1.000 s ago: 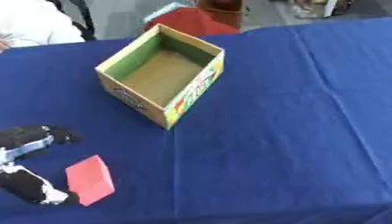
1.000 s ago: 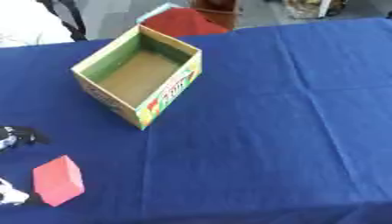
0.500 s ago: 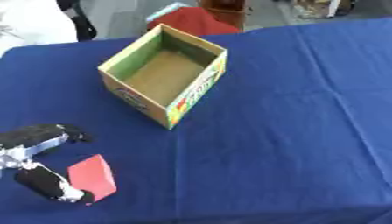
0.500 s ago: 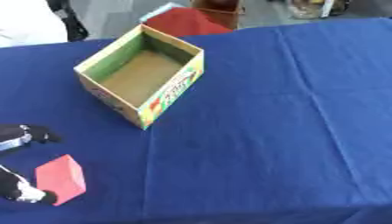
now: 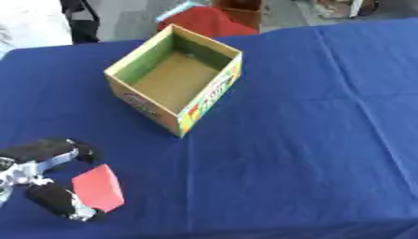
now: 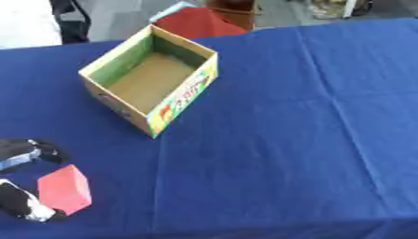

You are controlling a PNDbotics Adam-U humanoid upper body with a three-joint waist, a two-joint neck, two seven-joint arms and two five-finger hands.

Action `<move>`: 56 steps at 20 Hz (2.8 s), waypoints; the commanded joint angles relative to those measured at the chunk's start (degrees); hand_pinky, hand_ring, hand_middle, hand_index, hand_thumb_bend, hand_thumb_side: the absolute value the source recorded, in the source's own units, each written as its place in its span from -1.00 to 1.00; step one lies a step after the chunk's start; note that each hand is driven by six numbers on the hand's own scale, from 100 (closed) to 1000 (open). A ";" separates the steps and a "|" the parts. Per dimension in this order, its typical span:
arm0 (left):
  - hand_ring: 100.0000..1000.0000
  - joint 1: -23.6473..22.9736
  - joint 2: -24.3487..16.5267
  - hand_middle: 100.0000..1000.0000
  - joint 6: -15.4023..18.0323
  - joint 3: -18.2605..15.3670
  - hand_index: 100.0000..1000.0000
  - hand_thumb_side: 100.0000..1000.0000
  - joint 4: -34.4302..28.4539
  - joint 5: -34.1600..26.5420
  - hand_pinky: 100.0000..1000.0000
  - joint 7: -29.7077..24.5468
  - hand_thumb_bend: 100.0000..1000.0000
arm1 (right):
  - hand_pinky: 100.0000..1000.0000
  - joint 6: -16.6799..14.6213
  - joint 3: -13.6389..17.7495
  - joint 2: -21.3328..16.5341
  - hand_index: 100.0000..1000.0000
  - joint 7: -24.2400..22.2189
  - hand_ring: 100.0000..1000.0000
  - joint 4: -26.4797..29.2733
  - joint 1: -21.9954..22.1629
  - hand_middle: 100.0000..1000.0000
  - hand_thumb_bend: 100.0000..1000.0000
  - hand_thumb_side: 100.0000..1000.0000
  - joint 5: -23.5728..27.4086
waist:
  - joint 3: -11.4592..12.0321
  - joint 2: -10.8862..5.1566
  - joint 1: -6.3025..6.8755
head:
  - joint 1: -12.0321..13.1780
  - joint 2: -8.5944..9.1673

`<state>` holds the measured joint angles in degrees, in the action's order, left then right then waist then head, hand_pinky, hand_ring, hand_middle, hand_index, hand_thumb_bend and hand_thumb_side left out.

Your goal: Pick up objects on the table and place them in the box.

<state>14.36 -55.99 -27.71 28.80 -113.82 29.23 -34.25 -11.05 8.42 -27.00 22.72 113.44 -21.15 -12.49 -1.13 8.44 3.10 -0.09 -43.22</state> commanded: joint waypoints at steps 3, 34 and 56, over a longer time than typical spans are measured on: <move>0.63 0.06 0.02 0.24 -2.29 -0.43 0.76 -0.12 -0.75 1.44 0.50 -0.30 0.45 | 0.31 0.12 0.22 -0.60 0.51 -0.14 0.45 1.16 -0.55 0.68 -1.00 0.99 0.15 | -0.07 -0.53 -0.16 | 0.28 -0.19; 0.00 1.49 -0.87 -0.24 2.41 -3.41 0.29 -0.61 -0.73 -0.32 -0.23 2.56 -1.00 | 0.30 0.40 0.51 -0.62 0.50 -0.13 0.44 1.16 0.03 0.68 -1.00 1.00 0.15 | 0.37 -0.42 -0.05 | -0.41 -0.31; -0.02 39.55 14.83 -0.18 7.13 -5.94 0.27 -0.73 11.61 2.66 -0.28 -5.34 -1.00 | 0.30 0.27 -0.28 -0.12 0.50 -1.04 0.44 1.16 -1.34 0.68 -1.00 1.00 0.71 | -0.55 0.86 -0.79 | 0.28 1.80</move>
<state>52.59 -41.97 -21.08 23.14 -104.28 30.42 -39.59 -10.72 8.05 -26.42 21.84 113.44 -21.69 -11.96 -1.72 10.09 2.44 -0.08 -42.10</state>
